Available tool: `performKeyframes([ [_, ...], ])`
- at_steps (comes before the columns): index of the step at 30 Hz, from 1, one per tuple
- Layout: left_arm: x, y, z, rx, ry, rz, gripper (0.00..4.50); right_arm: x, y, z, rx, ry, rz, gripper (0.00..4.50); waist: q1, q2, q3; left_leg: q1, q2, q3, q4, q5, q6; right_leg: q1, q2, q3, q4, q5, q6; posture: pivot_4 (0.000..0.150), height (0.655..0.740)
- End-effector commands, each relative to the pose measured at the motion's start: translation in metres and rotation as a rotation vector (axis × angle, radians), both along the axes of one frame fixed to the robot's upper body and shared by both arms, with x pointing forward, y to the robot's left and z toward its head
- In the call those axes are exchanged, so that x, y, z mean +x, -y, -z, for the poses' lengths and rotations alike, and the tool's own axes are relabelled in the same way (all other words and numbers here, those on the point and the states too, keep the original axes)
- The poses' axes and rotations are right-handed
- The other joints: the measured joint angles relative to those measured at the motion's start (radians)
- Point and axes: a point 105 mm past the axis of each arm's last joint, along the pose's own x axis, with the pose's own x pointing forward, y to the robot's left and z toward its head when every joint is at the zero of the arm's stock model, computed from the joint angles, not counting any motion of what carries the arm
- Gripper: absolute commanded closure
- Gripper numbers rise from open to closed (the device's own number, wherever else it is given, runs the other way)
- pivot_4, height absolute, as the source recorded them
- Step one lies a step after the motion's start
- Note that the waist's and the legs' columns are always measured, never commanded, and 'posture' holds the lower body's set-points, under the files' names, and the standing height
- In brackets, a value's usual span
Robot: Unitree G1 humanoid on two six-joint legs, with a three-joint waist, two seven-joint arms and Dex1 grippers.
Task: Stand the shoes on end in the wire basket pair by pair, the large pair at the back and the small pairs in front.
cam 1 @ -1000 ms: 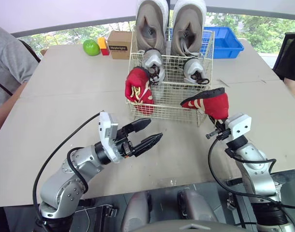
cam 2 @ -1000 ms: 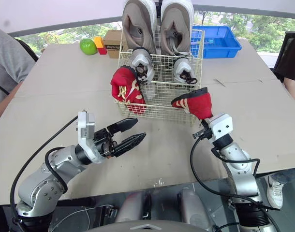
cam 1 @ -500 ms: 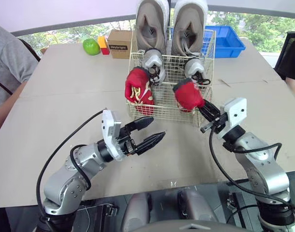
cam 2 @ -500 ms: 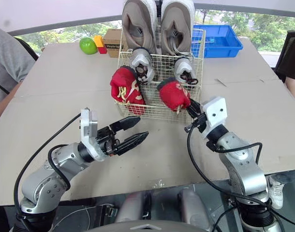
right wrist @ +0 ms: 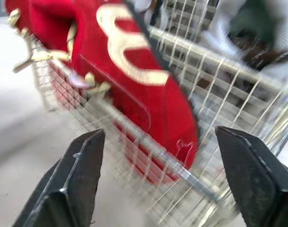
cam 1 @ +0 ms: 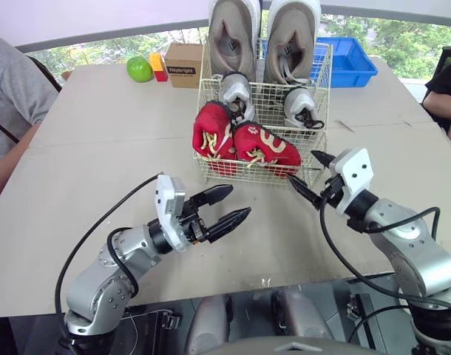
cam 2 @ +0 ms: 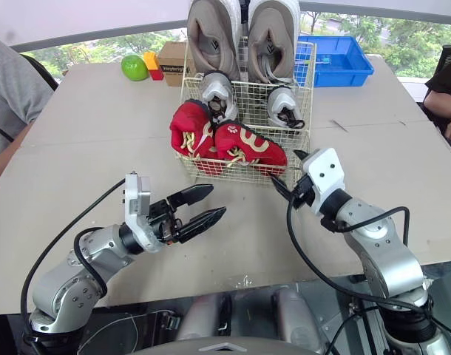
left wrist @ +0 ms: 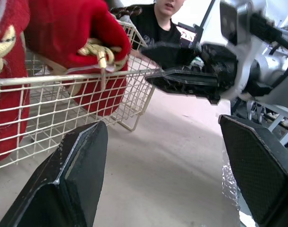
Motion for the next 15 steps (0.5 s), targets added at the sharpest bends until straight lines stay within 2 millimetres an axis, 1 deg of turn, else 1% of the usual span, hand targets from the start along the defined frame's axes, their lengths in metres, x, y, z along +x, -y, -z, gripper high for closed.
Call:
performKeyframes([
  [1,-0.002,0.001,-0.006,-0.013,0.038,0.004,0.42,-0.001,-0.006,-0.016,-0.015,0.088,-0.022,1.21,0.0,0.0,0.0,0.0,0.0,0.0,0.0,0.0,0.0,0.0,0.0,0.0,0.0,0.0,0.0,0.15,0.74],
  [2,-0.001,0.001,-0.006,-0.014,0.038,0.003,0.42,-0.001,-0.008,-0.017,-0.014,0.093,-0.032,1.21,0.001,0.0,0.0,-0.001,0.0,0.0,0.0,0.0,0.0,0.0,0.0,-0.001,0.0,0.0,0.0,0.15,0.74],
  [5,-0.001,0.001,-0.005,-0.014,0.034,0.002,0.42,-0.002,-0.023,-0.027,0.018,0.091,-0.12,1.21,0.0,0.0,0.0,-0.002,0.0,0.0,0.0,0.0,0.0,-0.001,0.0,-0.001,0.0,0.0,0.0,0.15,0.74],
  [8,-0.001,0.0,-0.004,-0.012,0.035,0.001,0.42,-0.005,-0.04,-0.028,-0.004,0.055,-0.233,1.21,0.0,0.0,0.0,-0.002,0.0,-0.001,0.0,0.0,0.0,-0.001,0.0,-0.001,0.0,0.001,-0.001,0.15,0.74],
  [10,-0.001,0.0,-0.004,-0.009,0.039,0.003,0.42,0.0,-0.048,-0.03,-0.04,0.06,-0.258,1.21,-0.001,0.0,0.0,-0.002,0.0,-0.001,0.0,0.0,0.0,-0.001,0.0,-0.001,0.0,0.001,-0.001,0.15,0.74],
  [13,-0.001,0.0,-0.005,-0.009,0.041,0.0,0.42,0.007,-0.057,-0.035,-0.03,0.057,-0.269,1.21,0.0,0.0,0.0,-0.002,0.0,-0.001,0.0,0.0,0.0,-0.001,0.0,-0.002,0.0,0.002,-0.003,0.15,0.74],
  [15,-0.002,0.001,-0.005,-0.007,0.042,-0.002,0.42,0.013,-0.062,-0.036,-0.056,0.059,-0.265,1.21,0.0,0.0,0.001,-0.002,0.0,-0.001,0.0,0.0,0.0,-0.001,0.0,-0.002,0.0,0.002,-0.004,0.15,0.74],
])
